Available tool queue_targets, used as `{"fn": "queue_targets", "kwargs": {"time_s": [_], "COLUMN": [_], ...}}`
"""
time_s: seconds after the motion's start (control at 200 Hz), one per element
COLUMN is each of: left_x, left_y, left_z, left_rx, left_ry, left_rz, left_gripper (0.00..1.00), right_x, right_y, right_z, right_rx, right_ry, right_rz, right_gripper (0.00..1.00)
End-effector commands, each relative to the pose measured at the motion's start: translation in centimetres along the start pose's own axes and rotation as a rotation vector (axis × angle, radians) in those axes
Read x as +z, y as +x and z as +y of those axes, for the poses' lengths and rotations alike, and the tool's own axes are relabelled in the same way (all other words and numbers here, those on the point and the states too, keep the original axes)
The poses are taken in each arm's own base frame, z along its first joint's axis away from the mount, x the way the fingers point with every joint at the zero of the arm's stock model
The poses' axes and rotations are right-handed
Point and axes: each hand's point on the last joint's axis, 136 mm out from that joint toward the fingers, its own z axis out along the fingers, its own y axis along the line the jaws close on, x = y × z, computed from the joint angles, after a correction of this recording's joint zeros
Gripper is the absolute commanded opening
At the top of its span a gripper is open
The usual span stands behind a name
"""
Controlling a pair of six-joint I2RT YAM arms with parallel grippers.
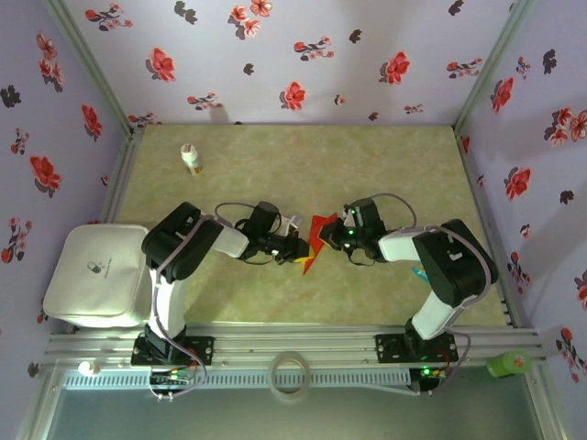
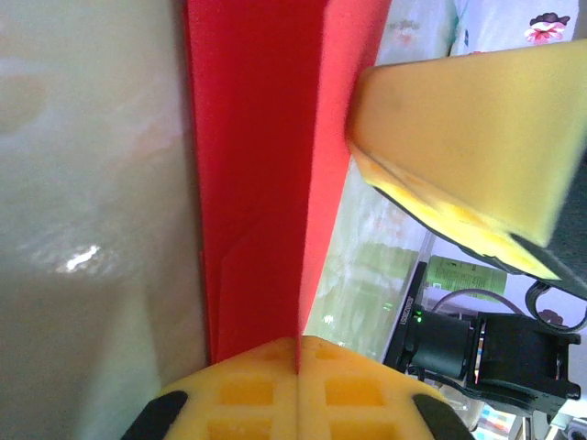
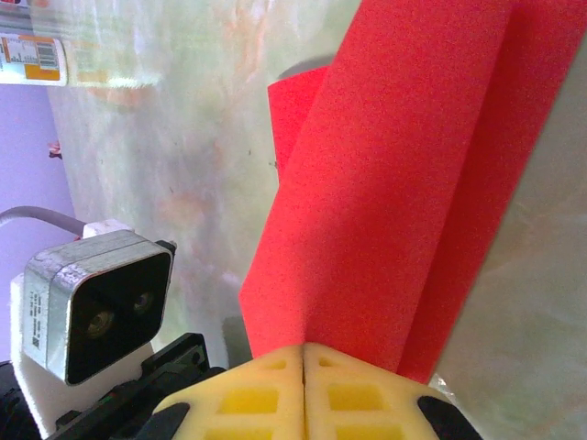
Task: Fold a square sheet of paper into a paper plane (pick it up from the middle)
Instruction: Fold the wing for the fifth time at the center of the table.
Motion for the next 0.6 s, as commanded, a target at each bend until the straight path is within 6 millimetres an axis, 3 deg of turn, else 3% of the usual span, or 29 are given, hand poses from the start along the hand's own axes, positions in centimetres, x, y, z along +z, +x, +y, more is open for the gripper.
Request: {"fn": "queue_targets", "kwargs": {"time_s": [0.0, 0.34, 0.595], "left_x": [-0.4, -0.4, -0.5], "left_y": [1.4, 1.8, 1.9], "left_z": [4.7, 5.5, 5.8], "left_rx": [-0.151, -0.164, -0.168], "left_ry": [-0.115, -0.157, -0.184], "left_rz": [0.025, 0.048, 0.066], "left_gripper": [0.00, 0.00, 0.00], "right_x": [0.4, 0.6, 0.7], "right_y": [-0.5, -0.6, -0.3], "right_z": [0.5, -0.5, -2.6], "right_rx": [-0.013, 0.008, 0.039], "right_ry": [-0.025, 0.004, 0.076], "right_rz": [0.004, -0.013, -0.017], "right_gripper": [0.07, 0.08, 0.07]}}
